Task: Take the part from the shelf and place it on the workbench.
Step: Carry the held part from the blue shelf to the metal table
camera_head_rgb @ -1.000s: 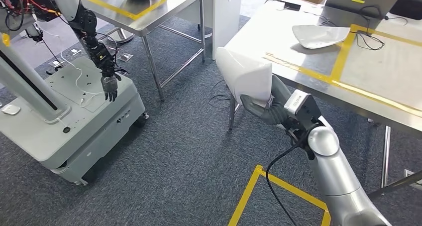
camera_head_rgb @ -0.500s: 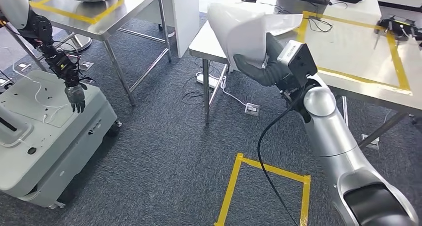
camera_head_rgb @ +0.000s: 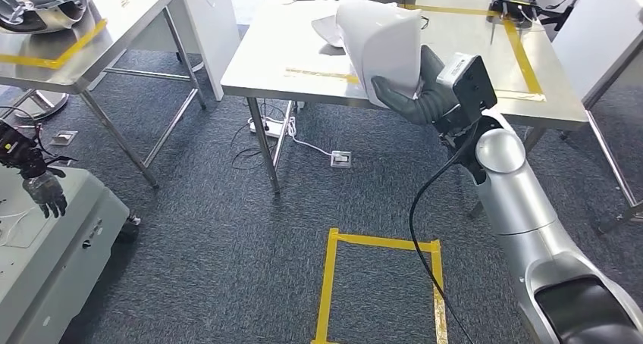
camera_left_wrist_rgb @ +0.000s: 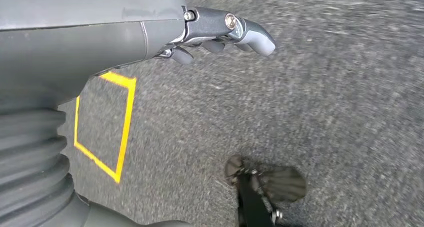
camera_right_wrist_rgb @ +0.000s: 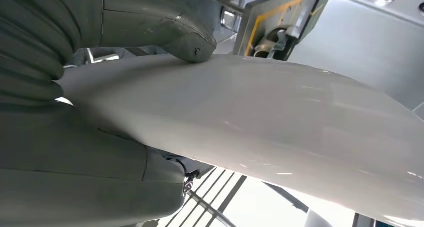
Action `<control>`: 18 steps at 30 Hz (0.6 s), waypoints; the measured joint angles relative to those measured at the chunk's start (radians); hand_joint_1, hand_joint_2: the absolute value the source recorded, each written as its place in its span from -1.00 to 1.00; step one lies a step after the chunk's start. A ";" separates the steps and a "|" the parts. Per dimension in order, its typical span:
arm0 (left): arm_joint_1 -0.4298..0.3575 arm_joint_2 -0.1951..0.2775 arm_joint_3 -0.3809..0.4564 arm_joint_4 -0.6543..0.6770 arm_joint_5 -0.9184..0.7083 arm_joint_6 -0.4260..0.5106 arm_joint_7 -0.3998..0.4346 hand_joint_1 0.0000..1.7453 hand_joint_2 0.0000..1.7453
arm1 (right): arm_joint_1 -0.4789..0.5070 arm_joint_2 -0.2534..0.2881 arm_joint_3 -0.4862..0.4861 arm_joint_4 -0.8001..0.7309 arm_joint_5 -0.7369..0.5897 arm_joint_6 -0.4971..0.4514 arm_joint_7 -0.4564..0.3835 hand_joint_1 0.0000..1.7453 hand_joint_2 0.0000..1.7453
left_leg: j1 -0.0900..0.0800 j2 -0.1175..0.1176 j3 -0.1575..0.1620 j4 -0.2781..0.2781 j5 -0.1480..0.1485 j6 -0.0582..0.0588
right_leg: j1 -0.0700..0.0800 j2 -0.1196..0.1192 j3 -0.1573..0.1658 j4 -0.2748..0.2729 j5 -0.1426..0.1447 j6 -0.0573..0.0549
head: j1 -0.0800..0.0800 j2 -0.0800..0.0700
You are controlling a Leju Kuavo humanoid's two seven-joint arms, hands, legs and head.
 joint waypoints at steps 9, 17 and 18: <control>0.000 0.002 0.012 0.000 0.011 -0.002 0.006 -1.00 1.00 | 0.019 -0.009 -0.008 -0.009 0.014 -0.001 -0.004 1.00 1.00 | 0.002 0.013 0.048 -0.122 0.038 0.045 | 0.001 -0.040 -0.088 0.127 -0.056 0.055 | 0.006 0.000; -0.002 0.001 0.014 0.000 0.011 -0.002 0.006 -1.00 1.00 | 0.035 -0.005 -0.008 -0.013 0.034 -0.011 -0.004 1.00 1.00 | -0.014 0.118 0.052 -0.121 0.031 0.045 | 0.020 -0.136 -0.013 0.032 -0.012 0.024 | 0.007 0.000; -0.003 0.001 0.014 0.000 0.011 -0.002 0.006 -1.00 1.00 | 0.035 -0.004 -0.008 -0.015 0.035 -0.012 -0.004 1.00 1.00 | -0.015 0.128 0.053 -0.121 0.030 0.040 | 0.026 -0.144 -0.002 0.007 -0.009 0.017 | 0.006 0.000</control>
